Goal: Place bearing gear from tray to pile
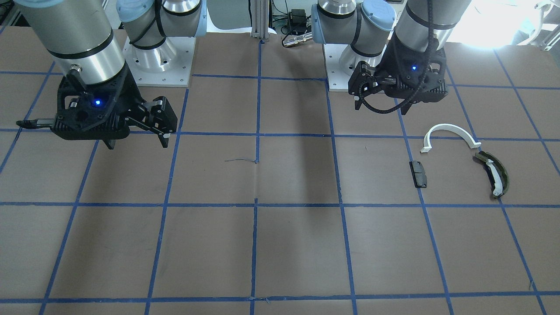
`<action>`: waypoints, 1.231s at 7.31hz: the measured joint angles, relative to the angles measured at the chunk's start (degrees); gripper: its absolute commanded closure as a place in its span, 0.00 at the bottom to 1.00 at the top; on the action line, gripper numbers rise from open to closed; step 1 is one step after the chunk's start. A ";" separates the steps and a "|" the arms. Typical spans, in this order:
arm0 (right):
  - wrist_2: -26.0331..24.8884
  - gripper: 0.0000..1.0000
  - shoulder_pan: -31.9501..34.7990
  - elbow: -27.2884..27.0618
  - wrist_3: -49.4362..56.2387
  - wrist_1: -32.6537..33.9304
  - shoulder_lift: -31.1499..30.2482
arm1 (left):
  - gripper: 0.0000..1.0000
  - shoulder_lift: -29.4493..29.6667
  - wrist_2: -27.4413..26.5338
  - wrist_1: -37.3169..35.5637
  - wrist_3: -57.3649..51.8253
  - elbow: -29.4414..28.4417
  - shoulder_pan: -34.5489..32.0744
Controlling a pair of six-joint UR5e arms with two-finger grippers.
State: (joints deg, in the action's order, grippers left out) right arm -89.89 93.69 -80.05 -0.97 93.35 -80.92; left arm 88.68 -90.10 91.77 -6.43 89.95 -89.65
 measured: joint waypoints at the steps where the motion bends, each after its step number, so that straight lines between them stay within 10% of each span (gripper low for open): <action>1: 0.04 0.00 0.00 0.03 0.00 0.00 0.01 | 0.00 0.00 -0.07 -0.03 0.02 -0.17 0.01; 9: 0.23 0.00 -0.42 0.25 1.24 -0.25 0.08 | 0.00 -0.01 -0.12 -3.06 2.19 -0.44 0.71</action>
State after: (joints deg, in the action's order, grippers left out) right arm -89.66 93.27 -79.79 0.28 93.09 -80.85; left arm 88.67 -90.22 88.71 -4.24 89.51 -88.94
